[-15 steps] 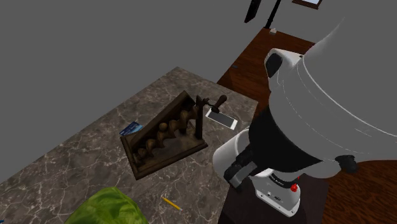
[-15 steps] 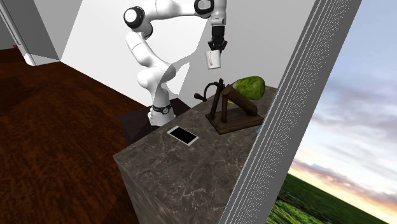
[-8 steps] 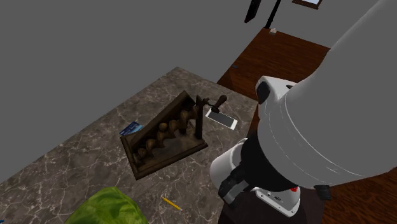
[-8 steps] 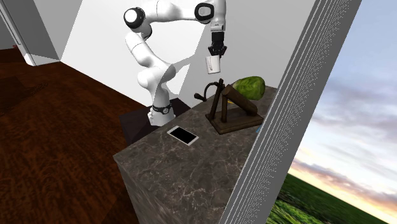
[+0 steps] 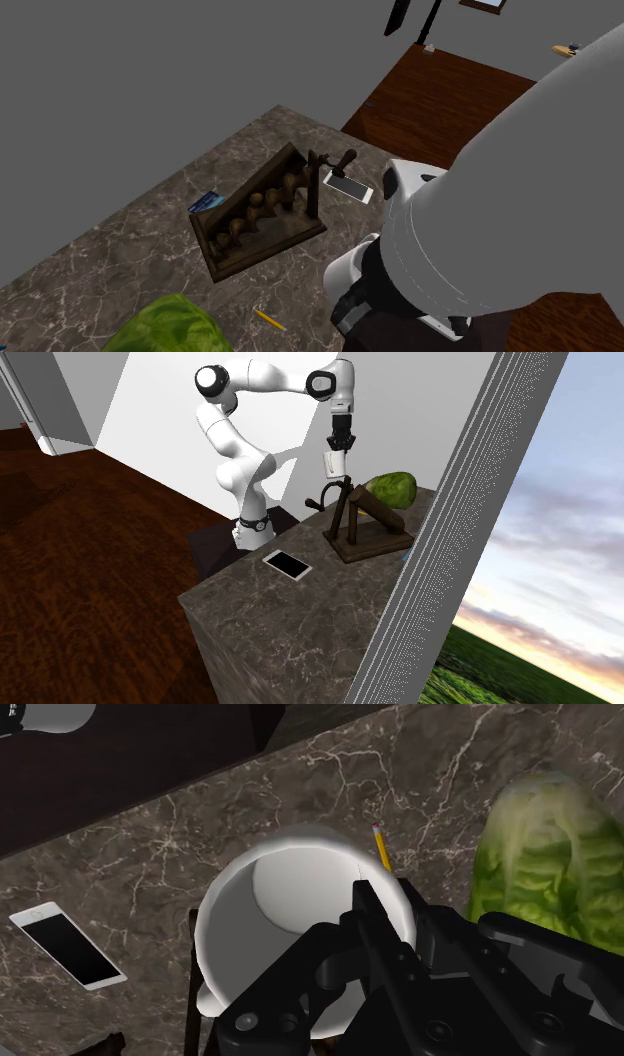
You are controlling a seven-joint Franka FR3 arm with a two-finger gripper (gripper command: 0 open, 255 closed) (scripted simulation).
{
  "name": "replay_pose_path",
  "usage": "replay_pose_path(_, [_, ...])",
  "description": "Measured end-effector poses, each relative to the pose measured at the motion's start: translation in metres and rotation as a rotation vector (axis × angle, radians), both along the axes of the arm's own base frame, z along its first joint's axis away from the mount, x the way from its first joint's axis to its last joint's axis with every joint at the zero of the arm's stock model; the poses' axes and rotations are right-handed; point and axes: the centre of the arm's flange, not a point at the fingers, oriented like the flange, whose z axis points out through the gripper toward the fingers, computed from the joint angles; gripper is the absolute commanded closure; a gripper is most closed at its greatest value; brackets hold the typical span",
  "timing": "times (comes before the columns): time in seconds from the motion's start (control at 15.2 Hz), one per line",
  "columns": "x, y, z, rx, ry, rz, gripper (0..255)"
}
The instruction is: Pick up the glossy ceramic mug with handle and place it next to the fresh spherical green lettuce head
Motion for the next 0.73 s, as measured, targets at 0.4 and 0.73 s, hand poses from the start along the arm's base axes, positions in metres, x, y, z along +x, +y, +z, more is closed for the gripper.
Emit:
replay_pose_path(0.4, [0.001, -0.001, -0.031, 0.000, 0.000, 0.000, 255])
replay_pose_path(0.73, [0.000, -0.001, -0.058, 0.000, 0.000, 0.000, 255])
